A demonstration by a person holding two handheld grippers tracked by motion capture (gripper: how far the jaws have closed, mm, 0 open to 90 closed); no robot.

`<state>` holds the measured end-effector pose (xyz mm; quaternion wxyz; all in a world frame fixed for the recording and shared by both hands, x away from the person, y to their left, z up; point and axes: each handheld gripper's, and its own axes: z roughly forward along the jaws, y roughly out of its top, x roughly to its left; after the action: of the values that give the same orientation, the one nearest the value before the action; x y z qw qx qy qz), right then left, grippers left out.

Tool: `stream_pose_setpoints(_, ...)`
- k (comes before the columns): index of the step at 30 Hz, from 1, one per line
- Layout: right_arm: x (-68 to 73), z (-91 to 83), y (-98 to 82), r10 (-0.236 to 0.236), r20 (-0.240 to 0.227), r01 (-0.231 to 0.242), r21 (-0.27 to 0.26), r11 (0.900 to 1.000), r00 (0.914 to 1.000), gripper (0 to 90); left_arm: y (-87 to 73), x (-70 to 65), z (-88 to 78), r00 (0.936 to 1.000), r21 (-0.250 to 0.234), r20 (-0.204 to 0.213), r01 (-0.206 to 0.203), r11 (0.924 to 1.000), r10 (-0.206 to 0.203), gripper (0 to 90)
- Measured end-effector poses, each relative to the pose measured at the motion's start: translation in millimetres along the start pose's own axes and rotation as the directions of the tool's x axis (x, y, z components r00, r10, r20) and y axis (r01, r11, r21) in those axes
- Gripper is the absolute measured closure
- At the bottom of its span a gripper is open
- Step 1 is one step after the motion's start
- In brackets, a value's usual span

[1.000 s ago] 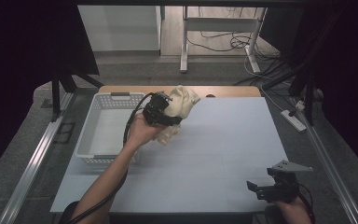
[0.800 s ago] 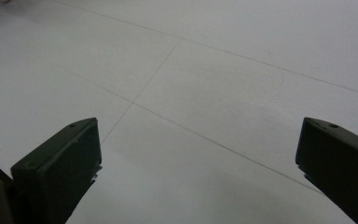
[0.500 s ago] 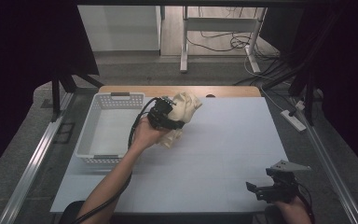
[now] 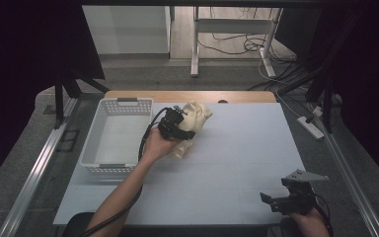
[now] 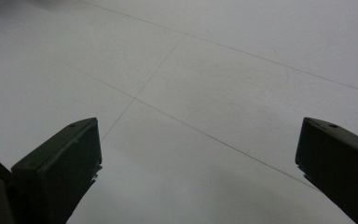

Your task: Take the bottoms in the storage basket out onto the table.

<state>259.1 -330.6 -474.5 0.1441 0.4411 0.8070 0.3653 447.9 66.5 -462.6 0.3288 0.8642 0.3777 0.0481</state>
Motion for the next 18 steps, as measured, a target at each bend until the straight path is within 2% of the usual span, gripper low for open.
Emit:
stream_pose_setpoints(5, 0.0, 0.0, -0.1, -0.002, -0.001, 0.002, 0.000, 1.000, 1.0000, 0.6, -2.1, 0.7, 7.4, 0.9998, 0.016, -0.019, 0.008, 0.9998, -0.007, 46.2)
stream_pose_setpoints(8, 0.0, -0.1, -0.1, 0.000, -0.001, 0.000, -0.001, 1.000, 1.0000, 0.6, -1.1, -2.6, 11.5, 0.9990, 0.028, -0.045, -0.002, 0.9996, 0.003, 46.0)
stream_pose_setpoints(13, 0.1, -0.1, -0.1, -0.003, -0.001, 0.003, -0.001, 1.000, 1.0000, 0.6, 0.2, -5.7, 19.9, 0.9995, 0.036, -0.033, 0.005, 0.9993, -0.004, 45.9)
stream_pose_setpoints(18, -0.3, -0.4, -0.2, 0.001, -0.003, -0.001, -0.003, 1.000, 1.0000, 0.6, 0.1, -7.0, 26.0, 0.9990, 0.054, -0.044, 0.001, 0.9985, 0.001, 45.7)
